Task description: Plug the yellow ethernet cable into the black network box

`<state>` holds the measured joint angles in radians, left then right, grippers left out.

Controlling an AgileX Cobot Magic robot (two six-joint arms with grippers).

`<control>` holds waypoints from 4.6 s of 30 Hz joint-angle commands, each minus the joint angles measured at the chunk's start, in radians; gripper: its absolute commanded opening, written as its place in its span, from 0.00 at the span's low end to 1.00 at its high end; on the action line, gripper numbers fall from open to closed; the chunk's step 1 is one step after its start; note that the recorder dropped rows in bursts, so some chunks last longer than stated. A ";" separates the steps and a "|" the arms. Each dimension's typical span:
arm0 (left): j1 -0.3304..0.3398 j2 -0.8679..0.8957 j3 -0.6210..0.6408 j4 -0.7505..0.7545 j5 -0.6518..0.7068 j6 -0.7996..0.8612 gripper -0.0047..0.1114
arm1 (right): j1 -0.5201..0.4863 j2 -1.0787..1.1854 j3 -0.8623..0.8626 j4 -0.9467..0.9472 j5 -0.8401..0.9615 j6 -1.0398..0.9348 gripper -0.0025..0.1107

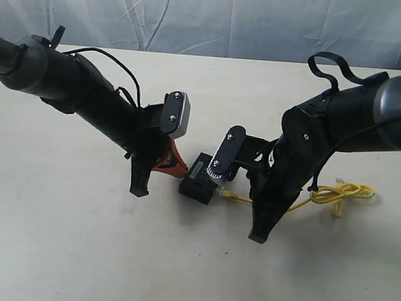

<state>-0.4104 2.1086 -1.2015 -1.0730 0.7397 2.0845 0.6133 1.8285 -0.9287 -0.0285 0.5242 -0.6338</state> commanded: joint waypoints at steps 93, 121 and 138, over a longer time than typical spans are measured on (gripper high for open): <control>-0.001 -0.001 -0.003 -0.013 0.012 -0.011 0.04 | 0.005 -0.009 -0.004 -0.077 -0.046 0.106 0.02; -0.001 0.022 -0.003 -0.027 0.074 -0.022 0.04 | 0.005 0.023 -0.004 0.063 -0.147 -0.026 0.02; -0.001 0.034 -0.003 -0.011 0.105 0.027 0.04 | 0.005 0.029 -0.004 0.056 -0.238 -0.229 0.02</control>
<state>-0.3998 2.1314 -1.2032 -1.0633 0.7977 2.0952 0.6108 1.8580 -0.9269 0.0082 0.3967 -0.8282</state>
